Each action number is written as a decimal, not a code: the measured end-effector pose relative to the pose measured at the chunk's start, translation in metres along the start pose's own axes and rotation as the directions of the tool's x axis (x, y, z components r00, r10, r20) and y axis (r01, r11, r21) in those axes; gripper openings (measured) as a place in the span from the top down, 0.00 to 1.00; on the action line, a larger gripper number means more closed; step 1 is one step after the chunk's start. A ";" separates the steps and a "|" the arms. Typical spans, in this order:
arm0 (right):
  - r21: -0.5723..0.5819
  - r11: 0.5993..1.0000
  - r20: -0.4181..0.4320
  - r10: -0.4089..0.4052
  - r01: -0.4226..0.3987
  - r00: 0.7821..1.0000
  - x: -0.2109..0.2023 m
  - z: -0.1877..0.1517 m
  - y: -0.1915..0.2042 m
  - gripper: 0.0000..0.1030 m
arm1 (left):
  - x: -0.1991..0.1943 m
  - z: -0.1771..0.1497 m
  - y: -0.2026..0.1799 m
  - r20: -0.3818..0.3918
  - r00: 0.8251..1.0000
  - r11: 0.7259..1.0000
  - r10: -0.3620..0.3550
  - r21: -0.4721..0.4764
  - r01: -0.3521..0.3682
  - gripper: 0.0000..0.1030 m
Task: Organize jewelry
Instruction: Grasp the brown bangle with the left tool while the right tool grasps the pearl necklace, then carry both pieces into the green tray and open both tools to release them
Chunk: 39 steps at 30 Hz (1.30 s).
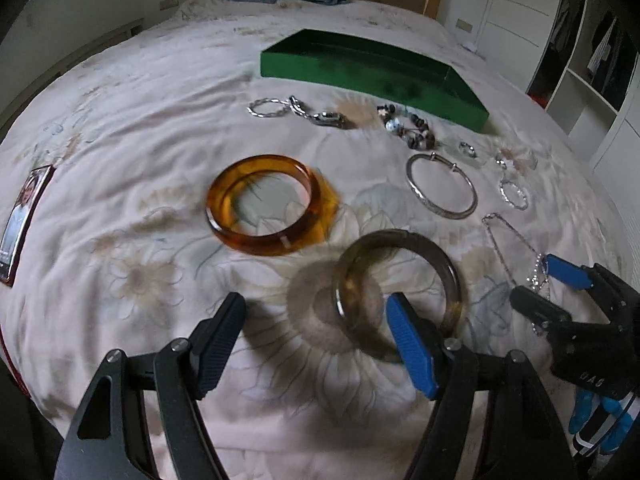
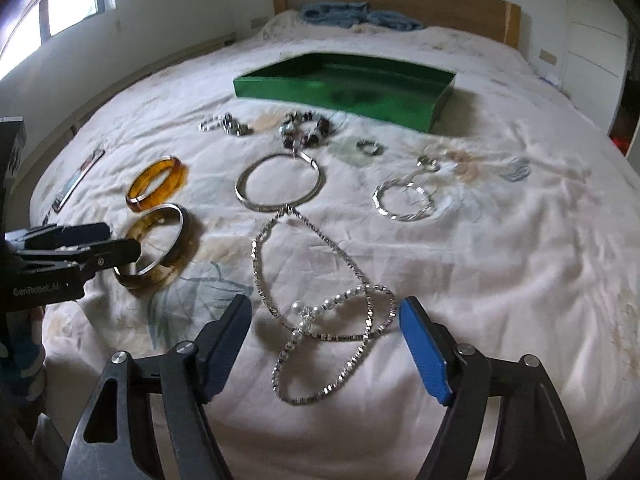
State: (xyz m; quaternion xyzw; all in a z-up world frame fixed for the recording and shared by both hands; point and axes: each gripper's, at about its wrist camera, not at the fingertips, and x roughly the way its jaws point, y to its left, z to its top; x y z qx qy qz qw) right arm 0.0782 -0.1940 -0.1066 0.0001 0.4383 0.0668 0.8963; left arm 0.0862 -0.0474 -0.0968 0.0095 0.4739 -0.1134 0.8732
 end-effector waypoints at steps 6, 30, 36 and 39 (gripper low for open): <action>-0.009 1.000 -0.032 0.004 -0.004 0.999 0.014 0.001 -0.003 0.32 | 0.015 0.004 -0.011 -0.031 0.999 0.999 0.019 0.041 -0.018 0.34; 0.026 0.999 0.079 0.018 -0.020 0.997 -0.031 0.011 -0.008 0.93 | -0.007 0.005 -0.017 0.029 0.998 0.996 -0.052 0.076 0.049 0.92; 0.020 1.000 0.141 -0.022 0.019 0.990 -0.053 0.032 -0.010 0.93 | -0.022 0.013 -0.003 0.064 0.995 0.996 -0.079 0.038 0.077 0.93; 0.026 0.999 0.169 -0.034 0.030 0.985 -0.062 0.045 -0.012 0.93 | -0.030 0.024 0.006 0.089 0.992 0.996 -0.090 0.017 0.089 0.93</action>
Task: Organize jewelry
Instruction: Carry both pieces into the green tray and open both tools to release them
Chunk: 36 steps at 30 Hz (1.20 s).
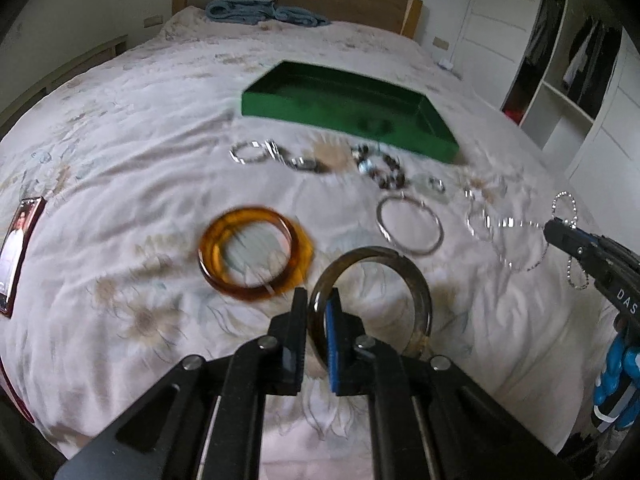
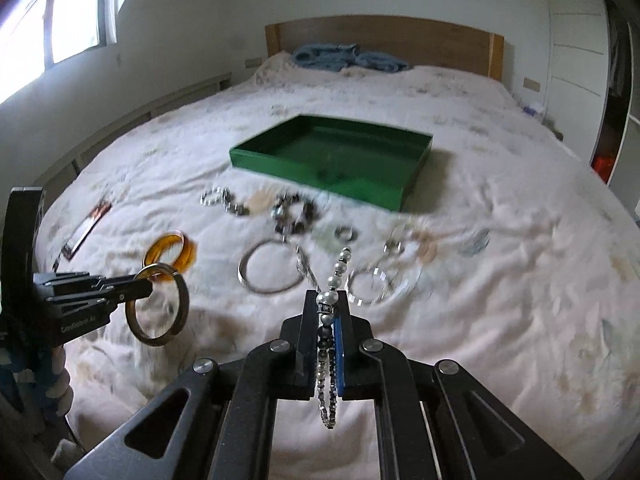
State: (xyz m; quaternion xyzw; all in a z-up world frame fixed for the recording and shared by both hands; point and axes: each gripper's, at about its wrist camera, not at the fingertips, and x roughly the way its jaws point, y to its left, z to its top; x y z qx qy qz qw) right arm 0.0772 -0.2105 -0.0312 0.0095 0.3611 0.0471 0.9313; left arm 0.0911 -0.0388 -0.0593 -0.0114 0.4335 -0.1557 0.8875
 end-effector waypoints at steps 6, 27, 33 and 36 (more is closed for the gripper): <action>-0.007 1.000 0.074 -0.016 0.017 0.997 -0.013 0.041 -0.003 0.95 | -0.018 0.036 0.010 0.075 0.997 1.000 -0.002 -0.013 0.003 0.93; -0.040 0.999 0.287 0.009 0.003 0.958 0.037 0.208 -0.025 0.95 | 0.034 0.211 0.027 0.176 0.981 0.996 0.075 -0.052 -0.067 0.93; -0.035 0.999 0.262 0.016 -0.007 0.965 0.091 0.222 -0.030 0.95 | 0.093 0.242 0.022 0.120 0.988 0.994 0.098 -0.053 -0.092 0.93; -0.024 1.000 0.215 0.017 -0.012 0.977 0.127 0.216 -0.034 0.95 | 0.125 0.248 0.020 0.080 0.990 0.993 0.112 -0.047 -0.108 0.93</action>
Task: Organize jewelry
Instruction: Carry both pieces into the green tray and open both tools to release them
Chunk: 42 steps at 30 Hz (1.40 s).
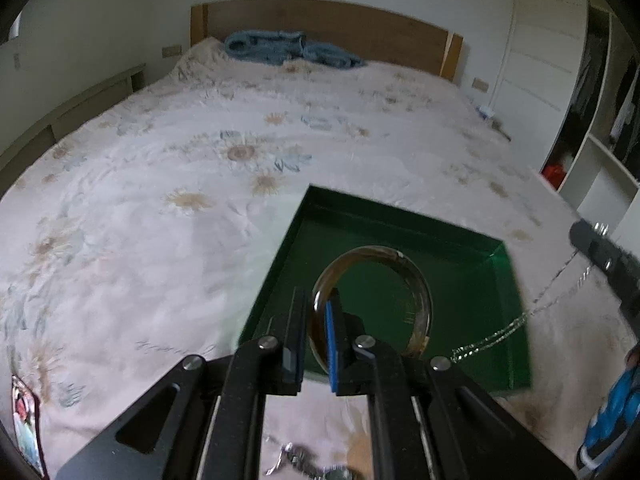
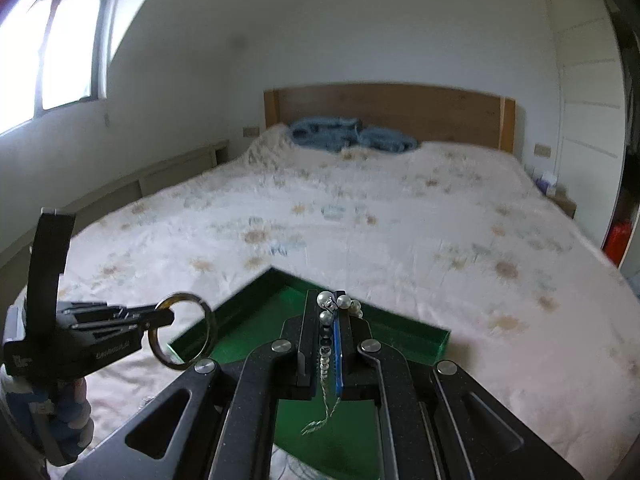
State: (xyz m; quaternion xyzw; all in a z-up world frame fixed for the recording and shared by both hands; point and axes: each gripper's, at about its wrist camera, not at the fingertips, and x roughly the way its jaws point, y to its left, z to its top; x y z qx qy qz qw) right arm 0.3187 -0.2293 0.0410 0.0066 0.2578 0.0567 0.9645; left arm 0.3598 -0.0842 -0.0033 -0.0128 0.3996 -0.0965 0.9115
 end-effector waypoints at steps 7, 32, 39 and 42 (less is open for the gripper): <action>0.043 0.999 -0.186 -0.017 0.025 0.982 0.070 -0.056 -0.021 0.95 | 0.068 -0.010 0.000 -0.114 0.992 0.999 0.050 0.012 -0.049 0.93; -0.014 0.996 -0.293 -0.087 0.086 0.952 0.064 -0.073 -0.019 0.47 | 0.039 -0.013 -0.004 -0.010 0.999 0.998 0.035 0.052 -0.034 0.86; -0.021 0.997 -0.197 -0.073 0.071 0.978 -0.001 -0.051 0.005 0.44 | -0.031 -0.022 -0.002 0.045 0.999 0.997 0.000 0.071 -0.003 0.86; -0.019 0.998 -0.151 -0.054 0.052 0.987 -0.037 -0.047 0.018 0.43 | -0.056 -0.031 0.003 0.048 0.999 0.997 -0.009 0.077 0.006 0.86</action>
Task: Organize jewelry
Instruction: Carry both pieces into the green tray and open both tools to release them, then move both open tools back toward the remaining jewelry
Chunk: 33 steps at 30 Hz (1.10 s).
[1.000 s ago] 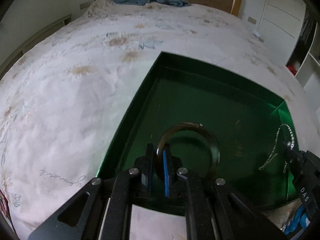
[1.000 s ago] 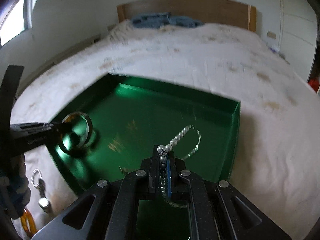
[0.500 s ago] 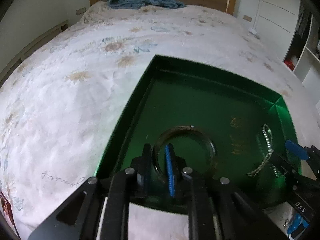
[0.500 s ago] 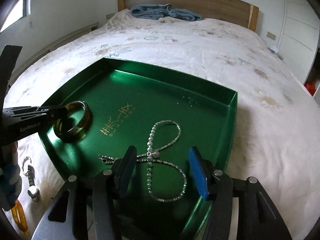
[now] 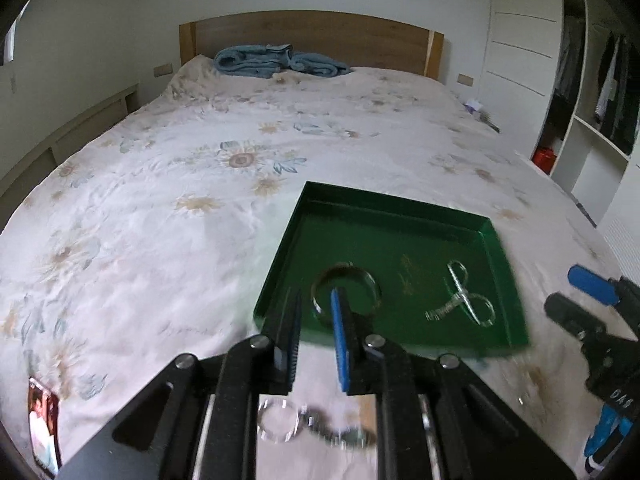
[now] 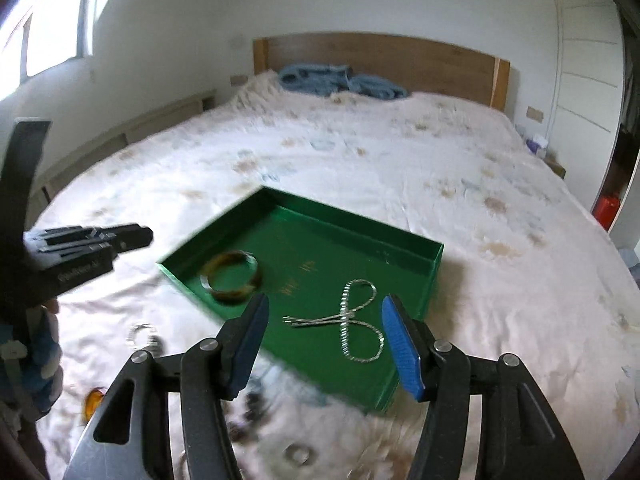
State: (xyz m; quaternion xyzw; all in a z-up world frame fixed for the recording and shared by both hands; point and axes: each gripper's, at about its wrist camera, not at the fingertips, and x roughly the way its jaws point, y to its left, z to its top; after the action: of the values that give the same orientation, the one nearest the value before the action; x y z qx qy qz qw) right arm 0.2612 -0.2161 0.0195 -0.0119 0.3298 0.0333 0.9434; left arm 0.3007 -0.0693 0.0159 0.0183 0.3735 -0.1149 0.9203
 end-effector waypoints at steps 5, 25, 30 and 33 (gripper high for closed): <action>0.003 1.000 0.059 0.021 -0.021 0.998 -0.053 -0.008 0.014 0.43 | -0.047 -0.021 0.012 0.020 1.000 1.000 -0.006 -0.003 0.006 0.77; 0.008 0.999 0.171 0.051 -0.053 0.984 -0.174 -0.060 0.025 0.43 | -0.163 -0.102 0.064 0.078 0.997 1.000 0.006 -0.010 -0.005 0.70; 0.016 0.997 0.137 0.070 -0.073 0.988 -0.169 -0.075 0.023 0.43 | -0.150 -0.121 0.067 0.036 0.999 0.999 -0.009 -0.037 0.010 0.70; 0.023 0.996 0.113 0.082 -0.085 0.990 -0.162 -0.084 0.024 0.45 | -0.140 -0.132 0.069 0.008 1.000 0.998 -0.023 -0.058 0.023 0.70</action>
State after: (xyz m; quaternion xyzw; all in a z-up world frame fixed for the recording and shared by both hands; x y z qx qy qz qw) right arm 0.0816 -0.2048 0.0547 0.0169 0.2771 0.0690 0.9582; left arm 0.1287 0.0413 0.0139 -0.0129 0.3736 -0.1146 0.9204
